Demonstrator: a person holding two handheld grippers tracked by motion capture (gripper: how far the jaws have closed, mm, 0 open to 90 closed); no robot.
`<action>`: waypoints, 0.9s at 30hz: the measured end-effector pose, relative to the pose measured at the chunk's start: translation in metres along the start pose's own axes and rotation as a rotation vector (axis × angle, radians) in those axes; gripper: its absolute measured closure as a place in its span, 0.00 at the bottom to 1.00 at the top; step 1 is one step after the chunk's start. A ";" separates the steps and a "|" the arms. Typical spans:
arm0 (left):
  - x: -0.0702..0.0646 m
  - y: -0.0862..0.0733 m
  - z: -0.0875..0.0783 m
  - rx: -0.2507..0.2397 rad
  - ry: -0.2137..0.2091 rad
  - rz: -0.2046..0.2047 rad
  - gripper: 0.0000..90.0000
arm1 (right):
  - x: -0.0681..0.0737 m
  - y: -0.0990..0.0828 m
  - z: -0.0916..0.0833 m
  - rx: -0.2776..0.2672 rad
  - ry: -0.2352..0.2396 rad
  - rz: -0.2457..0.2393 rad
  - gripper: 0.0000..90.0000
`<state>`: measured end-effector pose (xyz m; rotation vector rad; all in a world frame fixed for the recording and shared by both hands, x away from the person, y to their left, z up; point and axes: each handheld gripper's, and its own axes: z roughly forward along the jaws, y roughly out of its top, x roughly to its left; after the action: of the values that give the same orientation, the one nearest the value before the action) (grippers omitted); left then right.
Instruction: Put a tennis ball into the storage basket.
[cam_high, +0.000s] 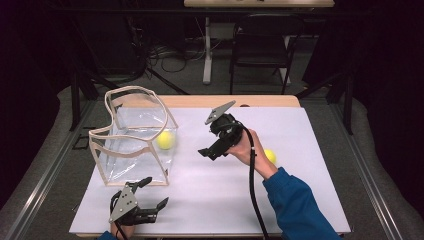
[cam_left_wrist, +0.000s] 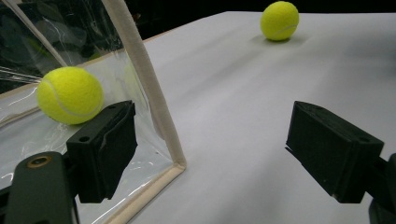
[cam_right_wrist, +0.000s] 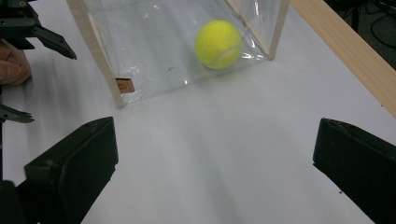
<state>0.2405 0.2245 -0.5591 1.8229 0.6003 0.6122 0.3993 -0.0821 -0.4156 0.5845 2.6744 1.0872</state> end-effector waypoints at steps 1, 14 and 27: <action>0.000 0.000 0.000 -0.001 0.000 -0.001 0.18 | -0.001 -0.002 -0.001 -0.001 0.000 0.003 0.00; 0.000 0.001 0.000 -0.005 -0.007 0.000 0.18 | -0.009 -0.036 -0.006 0.003 0.001 0.069 0.00; 0.000 0.001 -0.001 -0.009 -0.012 -0.006 0.18 | -0.010 -0.061 -0.017 -0.006 -0.016 0.098 0.00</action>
<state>0.2404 0.2251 -0.5579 1.8149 0.5942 0.5980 0.3850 -0.1371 -0.4462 0.7277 2.6532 1.1096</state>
